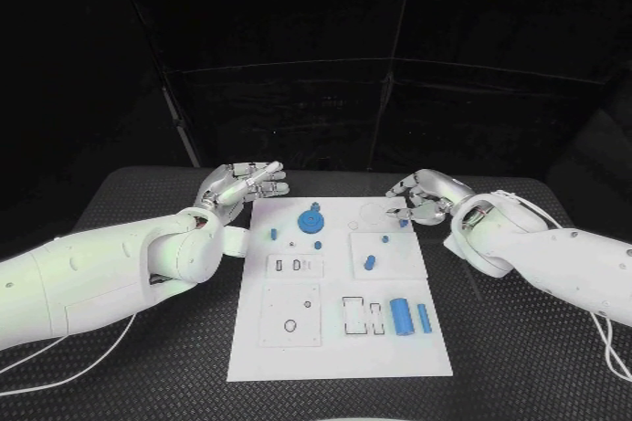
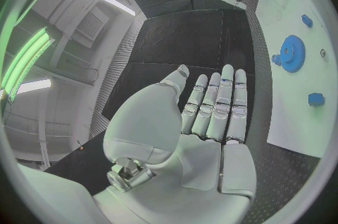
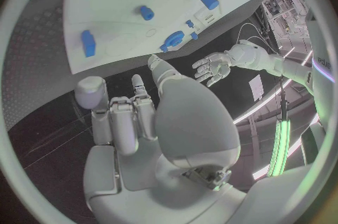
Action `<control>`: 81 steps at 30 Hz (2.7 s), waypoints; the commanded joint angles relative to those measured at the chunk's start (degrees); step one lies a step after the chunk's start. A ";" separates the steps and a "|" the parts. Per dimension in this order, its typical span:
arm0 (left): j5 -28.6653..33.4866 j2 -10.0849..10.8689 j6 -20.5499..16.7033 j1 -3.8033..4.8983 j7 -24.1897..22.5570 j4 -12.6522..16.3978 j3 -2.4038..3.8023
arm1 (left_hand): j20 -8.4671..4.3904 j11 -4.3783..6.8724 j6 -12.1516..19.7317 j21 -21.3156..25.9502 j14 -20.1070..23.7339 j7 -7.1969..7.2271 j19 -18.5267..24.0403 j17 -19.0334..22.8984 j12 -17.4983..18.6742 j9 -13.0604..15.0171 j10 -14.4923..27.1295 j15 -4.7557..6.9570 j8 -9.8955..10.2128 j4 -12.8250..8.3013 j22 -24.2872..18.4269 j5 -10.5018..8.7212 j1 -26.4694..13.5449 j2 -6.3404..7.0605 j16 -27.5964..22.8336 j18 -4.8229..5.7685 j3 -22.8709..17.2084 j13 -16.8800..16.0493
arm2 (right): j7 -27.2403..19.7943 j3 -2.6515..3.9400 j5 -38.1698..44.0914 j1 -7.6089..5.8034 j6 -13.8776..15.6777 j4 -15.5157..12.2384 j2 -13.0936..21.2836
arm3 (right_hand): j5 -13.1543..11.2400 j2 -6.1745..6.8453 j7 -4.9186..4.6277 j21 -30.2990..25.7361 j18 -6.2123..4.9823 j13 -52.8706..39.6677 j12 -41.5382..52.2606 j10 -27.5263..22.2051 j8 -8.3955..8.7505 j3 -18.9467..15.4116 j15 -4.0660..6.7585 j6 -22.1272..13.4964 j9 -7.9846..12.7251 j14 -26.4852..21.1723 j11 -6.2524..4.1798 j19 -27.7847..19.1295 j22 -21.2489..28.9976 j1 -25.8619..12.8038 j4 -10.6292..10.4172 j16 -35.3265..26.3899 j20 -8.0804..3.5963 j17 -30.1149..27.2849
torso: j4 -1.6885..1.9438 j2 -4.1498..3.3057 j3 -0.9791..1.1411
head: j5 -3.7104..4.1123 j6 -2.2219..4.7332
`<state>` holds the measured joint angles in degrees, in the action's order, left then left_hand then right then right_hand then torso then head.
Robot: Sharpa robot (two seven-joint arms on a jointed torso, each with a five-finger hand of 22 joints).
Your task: Assemble the parts on the task board
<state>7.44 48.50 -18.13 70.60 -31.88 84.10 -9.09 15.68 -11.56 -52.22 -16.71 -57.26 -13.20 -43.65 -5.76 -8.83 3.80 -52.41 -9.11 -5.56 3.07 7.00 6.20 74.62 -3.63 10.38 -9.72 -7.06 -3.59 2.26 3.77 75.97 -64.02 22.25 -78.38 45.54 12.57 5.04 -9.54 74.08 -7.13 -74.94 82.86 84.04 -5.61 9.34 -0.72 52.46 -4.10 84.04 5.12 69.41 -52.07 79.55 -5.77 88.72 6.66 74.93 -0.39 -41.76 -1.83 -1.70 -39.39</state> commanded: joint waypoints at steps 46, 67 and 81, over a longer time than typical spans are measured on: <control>-2.16 -1.73 2.13 -0.12 -0.42 -1.90 0.05 | -0.09 0.13 -0.54 0.05 -0.55 -1.06 -0.46 0.07 0.27 -0.04 -0.57 0.07 0.36 -0.58 -0.12 -0.04 0.50 -0.10 -0.38 -0.82 -0.06 -0.03 | -12.61 0.00 -6.38 3.19 -6.29 12.55 -1.57 | 1.25 -0.53 -0.39 -0.74 -0.14 -6.76 -1.06 0.58 0.48 -2.17 0.10 -0.71 -0.04 4.91 -0.29 -0.99 0.83 1.32 0.93 -0.37 0.17 10.47 | 0.27 -0.08 -0.02 | 1.33 -1.01; -2.16 -1.77 2.09 -0.13 -0.24 -1.95 0.05 | -0.09 0.12 -0.53 0.04 -0.57 -1.09 -0.48 0.08 0.32 -0.05 -0.59 0.07 0.38 -0.59 -0.13 -0.04 0.47 -0.11 -0.40 -0.82 -0.07 -0.02 | -12.70 0.01 -6.34 3.29 -6.74 13.63 -2.73 | 0.92 -2.27 0.36 -0.14 0.05 -7.55 -0.21 1.22 -1.08 -2.18 0.64 2.96 -0.25 5.09 -0.94 -0.23 -0.25 1.06 0.87 -0.10 -0.28 11.22 | 0.20 -0.05 -0.01 | 1.29 -1.00; -2.16 -1.77 2.22 -0.13 -0.07 -1.95 0.05 | -0.09 0.12 -0.53 0.04 -0.57 -1.09 -0.48 0.08 0.32 -0.05 -0.59 0.07 0.38 -0.59 -0.13 -0.04 0.47 -0.11 -0.40 -0.82 -0.07 -0.02 | -13.35 0.01 -8.29 3.30 -5.46 14.09 -2.98 | 0.52 -4.71 1.93 0.60 0.30 -8.64 0.88 2.05 -2.88 -1.19 1.68 7.47 -0.57 5.29 -2.23 0.72 -1.74 1.22 0.82 0.20 -1.12 12.07 | 0.21 -0.04 0.00 | 1.24 -1.20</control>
<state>5.62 46.77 -16.68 70.39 -31.76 82.10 -9.09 15.68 -11.36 -52.43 -16.71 -57.46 -13.40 -43.65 -5.78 -8.84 3.80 -52.62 -8.91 -5.57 2.75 6.93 6.20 74.62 -3.63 10.15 -9.72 -7.07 -3.59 -10.19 3.75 69.05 -60.63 16.04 -64.23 42.60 13.31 1.12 -7.81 74.39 -7.12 -74.95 83.50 83.94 -8.04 7.74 0.53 59.18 -4.46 84.04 3.38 69.62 -53.60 80.66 -5.04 88.64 5.61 74.91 -0.17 -41.81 -1.83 -0.44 -40.54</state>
